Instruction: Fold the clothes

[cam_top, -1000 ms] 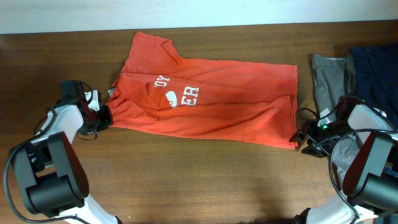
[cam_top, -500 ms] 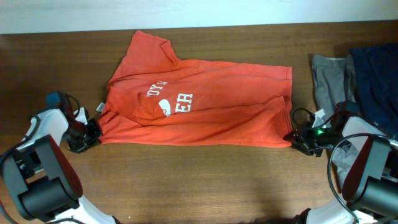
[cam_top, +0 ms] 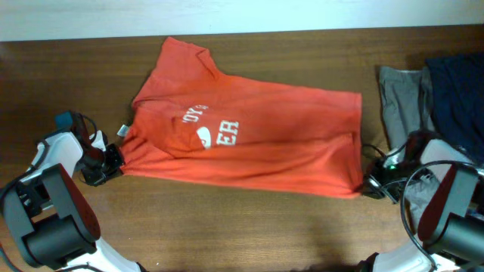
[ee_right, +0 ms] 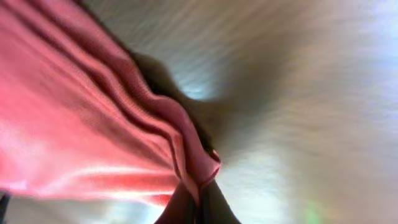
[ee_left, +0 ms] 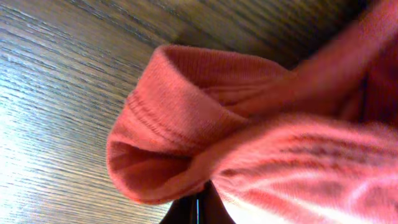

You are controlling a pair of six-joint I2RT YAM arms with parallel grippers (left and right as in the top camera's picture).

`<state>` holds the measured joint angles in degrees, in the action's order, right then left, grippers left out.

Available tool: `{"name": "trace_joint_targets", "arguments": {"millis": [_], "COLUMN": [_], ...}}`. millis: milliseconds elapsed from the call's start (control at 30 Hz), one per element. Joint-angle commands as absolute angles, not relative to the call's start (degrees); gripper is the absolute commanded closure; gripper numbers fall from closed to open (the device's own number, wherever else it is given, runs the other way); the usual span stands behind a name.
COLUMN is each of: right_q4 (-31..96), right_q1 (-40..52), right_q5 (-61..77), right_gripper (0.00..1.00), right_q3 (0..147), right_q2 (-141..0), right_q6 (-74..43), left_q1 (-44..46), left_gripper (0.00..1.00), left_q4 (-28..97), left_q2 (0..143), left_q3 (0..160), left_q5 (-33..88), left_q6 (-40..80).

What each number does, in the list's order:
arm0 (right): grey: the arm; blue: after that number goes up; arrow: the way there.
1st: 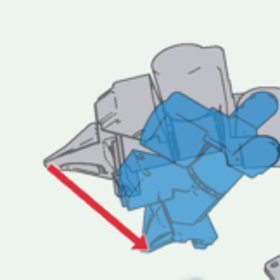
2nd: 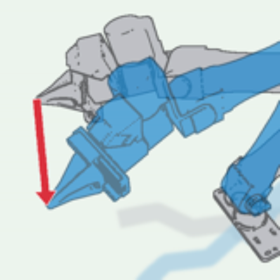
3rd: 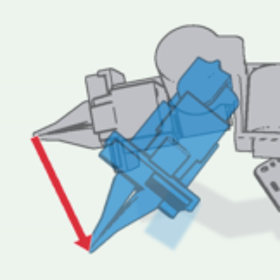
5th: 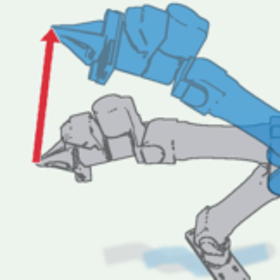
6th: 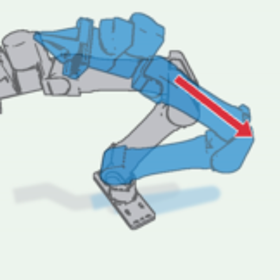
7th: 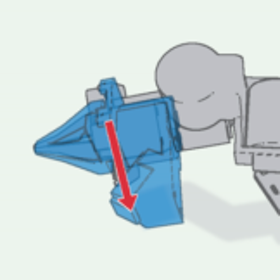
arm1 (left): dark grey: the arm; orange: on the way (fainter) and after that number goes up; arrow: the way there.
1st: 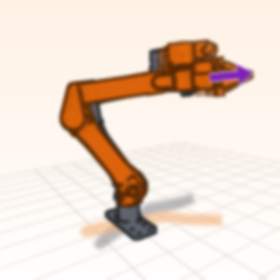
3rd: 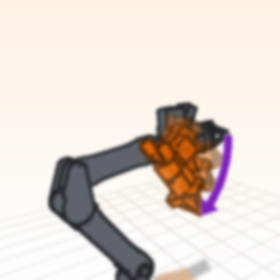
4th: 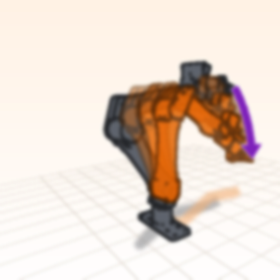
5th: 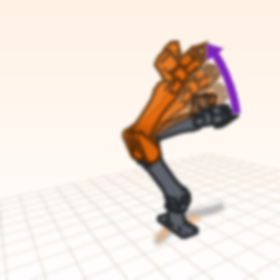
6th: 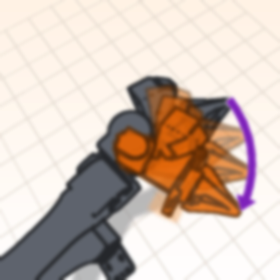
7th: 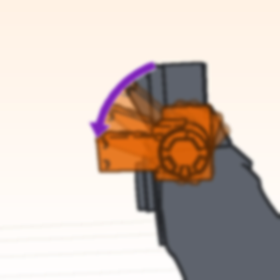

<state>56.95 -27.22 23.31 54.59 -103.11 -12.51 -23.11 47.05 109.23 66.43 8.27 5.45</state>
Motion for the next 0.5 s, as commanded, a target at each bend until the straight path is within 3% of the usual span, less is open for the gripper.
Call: {"name": "trace_joint_targets", "arguments": {"millis": [0,133,267,333,467], "right_q4": [62.00,64.29,64.23,64.14,63.88], "right_q1": [-29.39,-29.17,-29.17,-29.17,-29.17], "right_q5": [6.98,4.62,4.64,4.67,5.72], "right_gripper": [0.96,0.96,0.91,0.80,0.63], "right_q3": [59.75,61.21,61.21,61.21,61.21], "right_q2": [-98.89,-96.60,-96.27,-96.27,-96.27], "right_q6": [-17.06,-17.04,-17.04,-17.04,-16.99], "left_q1": [-23.86,-23.86,-23.86,-23.86,-23.86], "left_gripper": [1.00,0.97,0.68,0.59,0.58], "left_q4": [48.38,49.87,50.92,51.57,51.99], "left_q2": [110.13,110.13,110.13,110.10,109.32], "left_q3": [65.17,65.19,65.19,65.23,66.32], "left_q5": [3.79,3.77,3.77,3.75,3.81], "left_q6": [6.00,6.00,6.00,5.98,6.00]}}
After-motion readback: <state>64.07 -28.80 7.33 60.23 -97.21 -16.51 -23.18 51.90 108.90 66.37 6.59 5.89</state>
